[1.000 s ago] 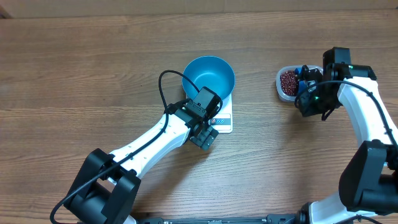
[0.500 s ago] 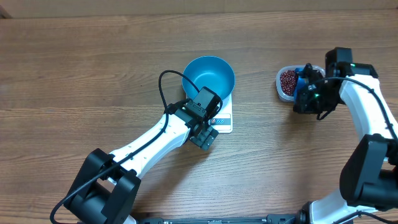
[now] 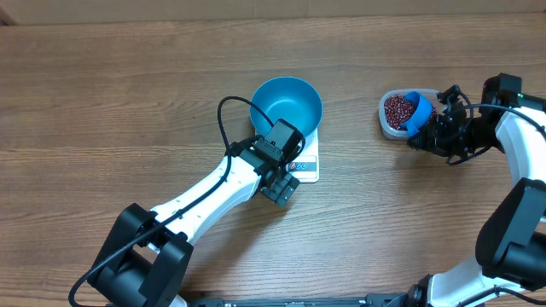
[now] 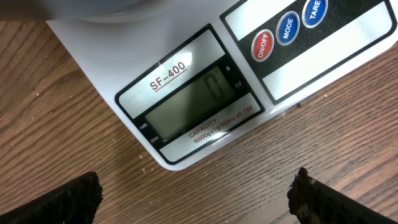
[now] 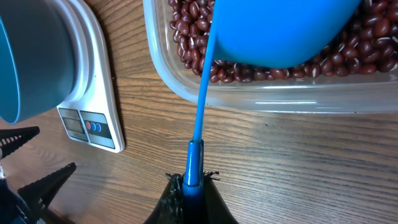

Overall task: Scoop item into bowl and weigh 150g on scale
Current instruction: 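Scoop beans and lift the filled scoop out of the tub with right gripper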

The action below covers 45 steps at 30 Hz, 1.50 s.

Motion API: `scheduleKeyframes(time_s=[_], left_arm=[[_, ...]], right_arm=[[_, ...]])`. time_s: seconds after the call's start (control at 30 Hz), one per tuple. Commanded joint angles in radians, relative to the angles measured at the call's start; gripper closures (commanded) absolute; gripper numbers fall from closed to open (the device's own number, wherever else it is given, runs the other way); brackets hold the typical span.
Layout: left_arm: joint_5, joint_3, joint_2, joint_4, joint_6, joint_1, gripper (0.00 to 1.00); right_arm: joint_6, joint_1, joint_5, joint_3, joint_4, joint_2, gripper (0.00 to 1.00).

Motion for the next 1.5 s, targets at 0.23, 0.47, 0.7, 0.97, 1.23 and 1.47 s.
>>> scheduleKeyframes(time_s=[0.23,0.47,0.7,0.97,1.23,1.47], left_arm=[[-0.009,-0.002,0.008,0.000,0.022,-0.006,0.00],[-0.009,-0.002,0.008,0.000,0.023,-0.006,0.00],[-0.009,-0.002,0.008,-0.001,0.022,-0.006,0.00],[-0.009,-0.002,0.008,-0.001,0.023,-0.006,0.01],[-0.009,-0.002,0.008,0.000,0.022,-0.006,0.01],[-0.009,-0.002,0.008,-0.002,0.023,-0.006,0.00]], right_arm=[[0.016,0.003,-0.056,0.007,0.008,0.001,0.96],[0.016,-0.024,-0.092,0.007,0.006,0.001,0.97],[0.016,-0.109,-0.163,0.007,0.005,0.001,0.96],[0.016,-0.202,-0.261,0.007,0.001,0.001,0.97],[0.011,-0.258,-0.394,0.007,0.002,0.001,0.96],[0.001,-0.258,-0.404,0.007,-0.023,0.001,0.96]])
